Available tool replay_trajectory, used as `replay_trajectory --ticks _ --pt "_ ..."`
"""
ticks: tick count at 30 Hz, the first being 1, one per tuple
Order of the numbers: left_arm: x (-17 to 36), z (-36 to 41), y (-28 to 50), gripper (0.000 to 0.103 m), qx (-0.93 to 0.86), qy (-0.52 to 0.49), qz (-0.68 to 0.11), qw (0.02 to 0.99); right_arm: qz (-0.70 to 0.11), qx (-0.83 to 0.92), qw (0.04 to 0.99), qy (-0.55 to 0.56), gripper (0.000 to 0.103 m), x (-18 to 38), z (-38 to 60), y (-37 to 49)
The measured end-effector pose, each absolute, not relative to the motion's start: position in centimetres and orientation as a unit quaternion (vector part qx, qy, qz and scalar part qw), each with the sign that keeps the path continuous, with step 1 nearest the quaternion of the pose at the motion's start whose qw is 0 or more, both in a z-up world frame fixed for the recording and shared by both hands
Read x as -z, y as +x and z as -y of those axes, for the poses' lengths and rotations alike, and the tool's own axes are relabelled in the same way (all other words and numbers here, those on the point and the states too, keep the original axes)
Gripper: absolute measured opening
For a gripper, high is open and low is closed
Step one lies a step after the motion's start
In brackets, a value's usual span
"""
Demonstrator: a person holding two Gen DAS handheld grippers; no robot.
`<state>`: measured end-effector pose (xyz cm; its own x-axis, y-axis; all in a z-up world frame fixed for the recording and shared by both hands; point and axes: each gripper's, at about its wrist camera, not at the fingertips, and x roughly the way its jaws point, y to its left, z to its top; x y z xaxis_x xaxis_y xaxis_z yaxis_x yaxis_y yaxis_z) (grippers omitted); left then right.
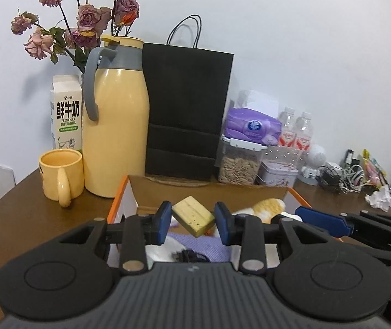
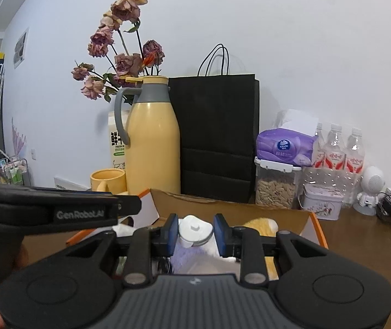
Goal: Organize objects
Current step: 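Carry the soap bar with the left gripper into the box while the right gripper drops the white cap there, then grasp the red artificial flower with the left gripper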
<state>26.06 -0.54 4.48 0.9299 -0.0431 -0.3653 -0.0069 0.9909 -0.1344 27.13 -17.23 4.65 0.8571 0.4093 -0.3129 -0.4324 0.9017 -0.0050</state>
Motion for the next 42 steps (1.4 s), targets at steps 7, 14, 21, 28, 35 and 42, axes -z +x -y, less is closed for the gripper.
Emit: replay_trajectory --ticks 7,14,21,28,35,42 --pt "-2.4 -0.1 29.8 0.036 0.003 -0.079 -0.217 0.973 -0.165 -0.196 0.965 -0.051 0.027 -2.3 16.3 30.2" --pt "-1.0 0.0 30.5 0.036 -0.012 -0.059 -0.226 0.972 -0.185 -0.192 0.963 -0.037 0.027 -1.1 17.3 31.2" --pt "-1.5 0.0 29.0 0.094 -0.046 -0.045 -0.183 0.981 -0.175 -0.165 0.970 -0.024 0.068 -1.4 18.9 30.3" --pt "-2.1 -0.3 28.1 0.103 -0.053 -0.056 -0.168 0.983 -0.161 -0.153 0.975 -0.020 0.103 -1.9 19.8 29.2" --pt "-2.4 -0.2 27.2 0.103 -0.052 -0.055 -0.164 0.984 -0.156 -0.153 0.976 -0.021 0.103 -2.5 20.3 28.3" --pt "-2.6 0.2 25.6 0.103 -0.040 -0.047 -0.158 0.986 -0.155 -0.151 0.976 -0.037 0.103 -2.5 20.8 26.7"
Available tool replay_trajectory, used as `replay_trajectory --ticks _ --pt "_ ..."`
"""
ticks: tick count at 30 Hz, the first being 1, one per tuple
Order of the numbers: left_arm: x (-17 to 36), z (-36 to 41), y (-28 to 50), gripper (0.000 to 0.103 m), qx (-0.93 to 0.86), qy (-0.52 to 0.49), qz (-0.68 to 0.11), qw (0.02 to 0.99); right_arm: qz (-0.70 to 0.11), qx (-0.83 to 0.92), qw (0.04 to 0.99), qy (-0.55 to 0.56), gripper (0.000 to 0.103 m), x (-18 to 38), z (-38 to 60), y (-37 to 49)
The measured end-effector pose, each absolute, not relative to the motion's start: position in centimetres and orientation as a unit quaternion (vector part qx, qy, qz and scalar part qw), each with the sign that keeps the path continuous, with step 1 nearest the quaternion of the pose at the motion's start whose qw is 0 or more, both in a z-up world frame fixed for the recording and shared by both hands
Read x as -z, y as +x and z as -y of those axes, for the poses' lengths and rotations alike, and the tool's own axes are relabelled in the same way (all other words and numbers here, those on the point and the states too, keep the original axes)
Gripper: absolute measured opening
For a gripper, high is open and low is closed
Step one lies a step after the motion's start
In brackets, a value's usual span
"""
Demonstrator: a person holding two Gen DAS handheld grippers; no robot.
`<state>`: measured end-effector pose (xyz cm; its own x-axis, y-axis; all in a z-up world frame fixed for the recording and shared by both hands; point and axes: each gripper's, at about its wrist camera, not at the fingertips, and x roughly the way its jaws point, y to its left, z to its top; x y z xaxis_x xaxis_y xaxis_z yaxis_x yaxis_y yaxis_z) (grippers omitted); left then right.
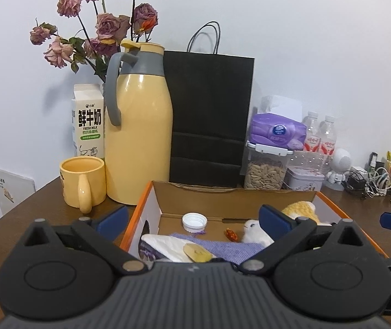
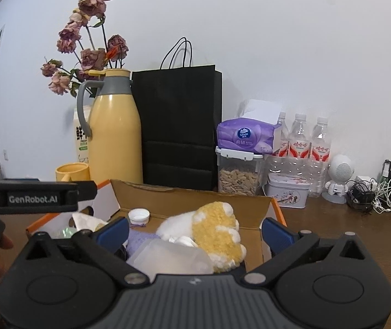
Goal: Organize objects
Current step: 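Grasp the red artificial flower with the left gripper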
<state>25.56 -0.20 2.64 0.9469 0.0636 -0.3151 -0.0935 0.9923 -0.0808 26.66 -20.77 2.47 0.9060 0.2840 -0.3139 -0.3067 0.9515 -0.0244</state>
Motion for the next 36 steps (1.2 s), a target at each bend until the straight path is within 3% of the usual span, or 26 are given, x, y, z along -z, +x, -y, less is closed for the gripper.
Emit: replay_trajectory --ticks 17,36 --pt "0.6 1.5 20.0 0.103 -0.018 -0.018 -0.214 0.977 -0.198 -0.166 0.964 -0.056 0.103 0.0 23.6 22.5" --pt "3.1 5.3 21.7 0.103 0.036 -0.028 -0.295 0.955 -0.266 -0.125 0.954 -0.056 0.103 2.9 27.0 23.1"
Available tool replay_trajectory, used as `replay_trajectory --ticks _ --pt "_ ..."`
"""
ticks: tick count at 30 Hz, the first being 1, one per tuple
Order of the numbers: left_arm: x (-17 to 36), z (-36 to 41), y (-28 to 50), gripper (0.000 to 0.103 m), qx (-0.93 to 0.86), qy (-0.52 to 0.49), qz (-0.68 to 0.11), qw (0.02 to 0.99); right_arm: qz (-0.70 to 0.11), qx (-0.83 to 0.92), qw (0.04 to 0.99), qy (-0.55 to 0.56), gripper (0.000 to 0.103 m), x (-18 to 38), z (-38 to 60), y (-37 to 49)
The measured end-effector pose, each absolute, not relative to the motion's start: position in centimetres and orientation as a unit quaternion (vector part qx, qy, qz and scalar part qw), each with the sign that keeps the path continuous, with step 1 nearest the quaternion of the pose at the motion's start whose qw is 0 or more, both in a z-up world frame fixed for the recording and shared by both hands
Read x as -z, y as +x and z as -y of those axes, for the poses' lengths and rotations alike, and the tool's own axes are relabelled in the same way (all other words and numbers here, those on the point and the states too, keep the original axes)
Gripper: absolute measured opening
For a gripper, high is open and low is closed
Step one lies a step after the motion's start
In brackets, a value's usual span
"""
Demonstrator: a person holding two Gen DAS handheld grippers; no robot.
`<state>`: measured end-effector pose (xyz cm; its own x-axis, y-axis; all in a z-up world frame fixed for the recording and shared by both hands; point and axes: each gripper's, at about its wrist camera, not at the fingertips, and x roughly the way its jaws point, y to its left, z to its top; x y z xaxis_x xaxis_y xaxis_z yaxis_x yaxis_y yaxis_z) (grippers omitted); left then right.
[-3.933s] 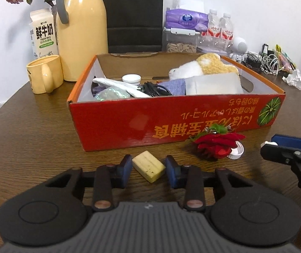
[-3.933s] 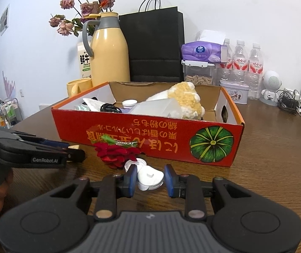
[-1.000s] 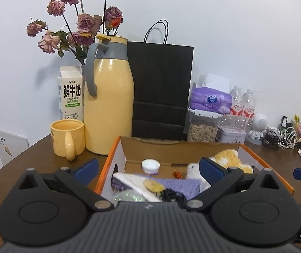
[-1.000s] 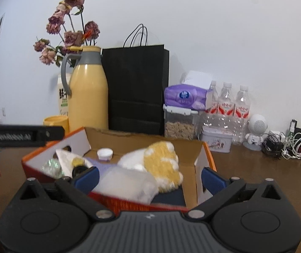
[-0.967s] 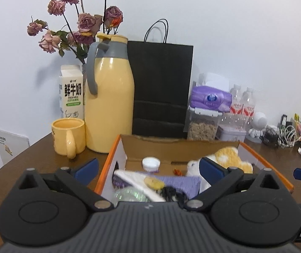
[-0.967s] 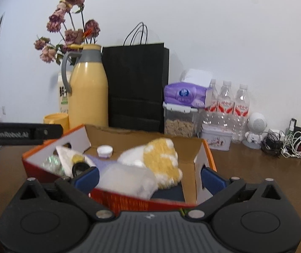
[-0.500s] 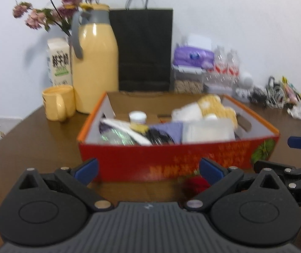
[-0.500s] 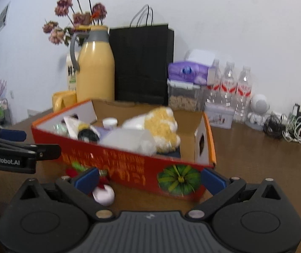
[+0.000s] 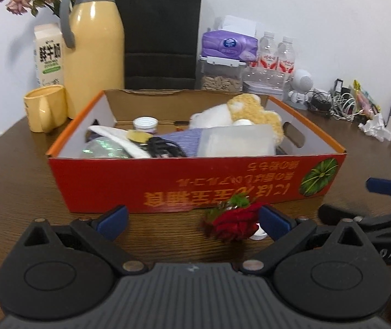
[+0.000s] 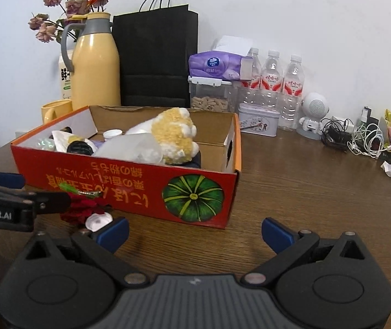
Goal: Organize objects
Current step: 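Grasp the red artificial flower with the left gripper, then grasp the white bottle cap with the right gripper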
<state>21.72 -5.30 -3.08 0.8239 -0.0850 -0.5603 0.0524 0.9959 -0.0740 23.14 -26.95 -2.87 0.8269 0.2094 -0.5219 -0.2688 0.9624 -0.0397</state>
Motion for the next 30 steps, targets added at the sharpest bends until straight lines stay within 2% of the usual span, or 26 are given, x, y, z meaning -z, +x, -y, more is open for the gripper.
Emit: replay_trajectory --ticks 8,9,10,11,12,16,30 --pt "3.6 6.5 23.3 0.102 0.069 -0.040 -0.316 0.946 -0.272 -0.122 0.952 -0.064 0.103 3.2 26.7 23.4" --pt "3.6 6.4 23.4 0.093 0.076 -0.043 -0.318 0.944 -0.273 -0.122 0.952 -0.064 0.103 3.2 26.6 23.4" --pt "3.7 6.4 23.4 0.076 0.082 -0.046 -0.321 0.942 -0.274 -0.121 0.952 -0.064 0.103 3.2 26.6 23.4" --pt "3.7 6.4 23.4 0.062 0.089 -0.048 -0.325 0.940 -0.274 -0.121 0.952 -0.065 0.103 3.2 26.6 23.4" --pt "3.8 6.4 23.4 0.043 0.097 -0.051 -0.331 0.937 -0.274 -0.121 0.952 -0.065 0.103 3.3 26.6 23.4" --pt "3.7 6.4 22.8 0.039 0.113 -0.057 -0.323 0.938 -0.276 -0.121 0.951 -0.069 0.103 3.4 26.5 23.4" --pt "1.9 4.4 20.6 0.039 0.084 -0.061 -0.263 0.959 -0.287 -0.123 0.947 -0.081 0.103 4.1 26.0 23.7"
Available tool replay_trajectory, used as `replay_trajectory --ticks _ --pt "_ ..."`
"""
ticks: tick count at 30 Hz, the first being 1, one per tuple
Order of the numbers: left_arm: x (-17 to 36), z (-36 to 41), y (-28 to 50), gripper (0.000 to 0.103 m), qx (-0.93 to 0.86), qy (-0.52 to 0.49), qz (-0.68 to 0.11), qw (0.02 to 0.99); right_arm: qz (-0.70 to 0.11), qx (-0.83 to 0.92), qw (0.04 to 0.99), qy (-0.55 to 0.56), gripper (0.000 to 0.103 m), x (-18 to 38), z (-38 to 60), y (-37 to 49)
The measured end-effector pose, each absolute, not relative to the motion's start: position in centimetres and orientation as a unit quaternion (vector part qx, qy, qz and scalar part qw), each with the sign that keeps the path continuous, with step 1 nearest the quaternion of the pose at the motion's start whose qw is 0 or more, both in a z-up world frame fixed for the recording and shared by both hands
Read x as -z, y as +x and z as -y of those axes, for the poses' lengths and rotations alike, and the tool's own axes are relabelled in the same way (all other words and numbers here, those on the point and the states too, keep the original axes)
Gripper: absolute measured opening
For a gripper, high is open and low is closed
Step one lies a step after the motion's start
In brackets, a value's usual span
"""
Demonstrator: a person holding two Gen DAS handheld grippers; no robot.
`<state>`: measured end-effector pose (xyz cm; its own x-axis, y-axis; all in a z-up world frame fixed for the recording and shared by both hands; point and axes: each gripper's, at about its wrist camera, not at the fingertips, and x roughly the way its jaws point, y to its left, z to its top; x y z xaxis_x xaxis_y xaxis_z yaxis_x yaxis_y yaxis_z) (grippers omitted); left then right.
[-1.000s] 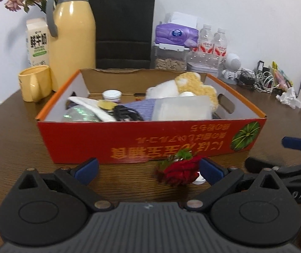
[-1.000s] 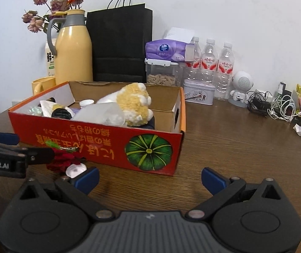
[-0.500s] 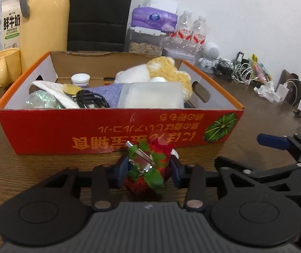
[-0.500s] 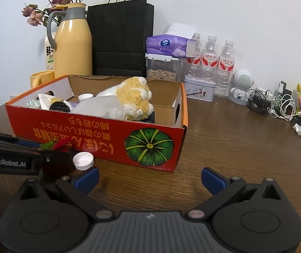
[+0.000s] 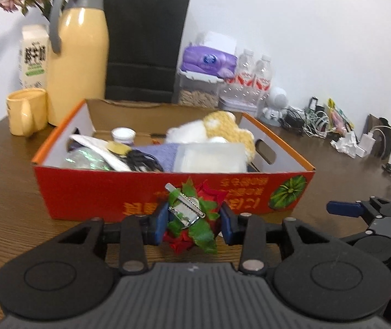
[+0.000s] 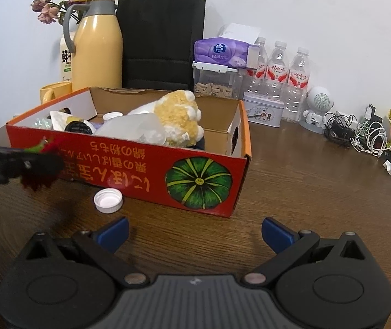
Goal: Organize objects
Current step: 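Grasp the white bottle cap with the right gripper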
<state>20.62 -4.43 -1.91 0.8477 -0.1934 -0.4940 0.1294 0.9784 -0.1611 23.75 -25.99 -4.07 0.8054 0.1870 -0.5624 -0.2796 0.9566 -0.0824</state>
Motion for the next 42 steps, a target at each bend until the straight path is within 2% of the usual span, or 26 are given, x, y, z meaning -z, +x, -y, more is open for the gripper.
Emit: replay_trajectory --ticks 18,20,27,29,32,34,36,42 --pt "2.5 0.2 20.4 0.040 0.043 -0.039 -0.271 0.961 -0.264 -0.155 0.949 -0.073 0.101 3.8 22.5 22.7" --pt "2.5 -0.2 20.4 0.040 0.040 -0.038 -0.270 0.961 -0.267 -0.162 0.947 -0.070 0.096 3.8 21.5 22.8" --pt "2.4 -1.2 20.3 0.040 0.041 -0.041 -0.268 0.962 -0.294 -0.175 0.937 -0.069 0.065 4.5 18.6 24.2" --pt "2.4 -1.1 20.3 0.040 0.042 -0.040 -0.267 0.962 -0.300 -0.169 0.937 -0.064 0.060 4.6 18.2 24.5" --pt "2.3 -1.0 20.2 0.040 0.045 -0.037 -0.266 0.962 -0.310 -0.165 0.934 -0.060 0.047 4.9 17.7 25.0" --pt "2.3 -0.9 20.1 0.040 0.046 -0.036 -0.264 0.963 -0.310 -0.170 0.934 -0.056 0.033 5.0 17.6 25.0" --pt "2.3 -0.9 20.0 0.040 0.046 -0.035 -0.264 0.963 -0.309 -0.175 0.933 -0.055 0.027 5.0 17.5 24.8" --pt "2.3 -0.6 19.8 0.040 0.048 -0.031 -0.262 0.963 -0.299 -0.184 0.934 -0.060 0.027 4.8 17.4 24.2"
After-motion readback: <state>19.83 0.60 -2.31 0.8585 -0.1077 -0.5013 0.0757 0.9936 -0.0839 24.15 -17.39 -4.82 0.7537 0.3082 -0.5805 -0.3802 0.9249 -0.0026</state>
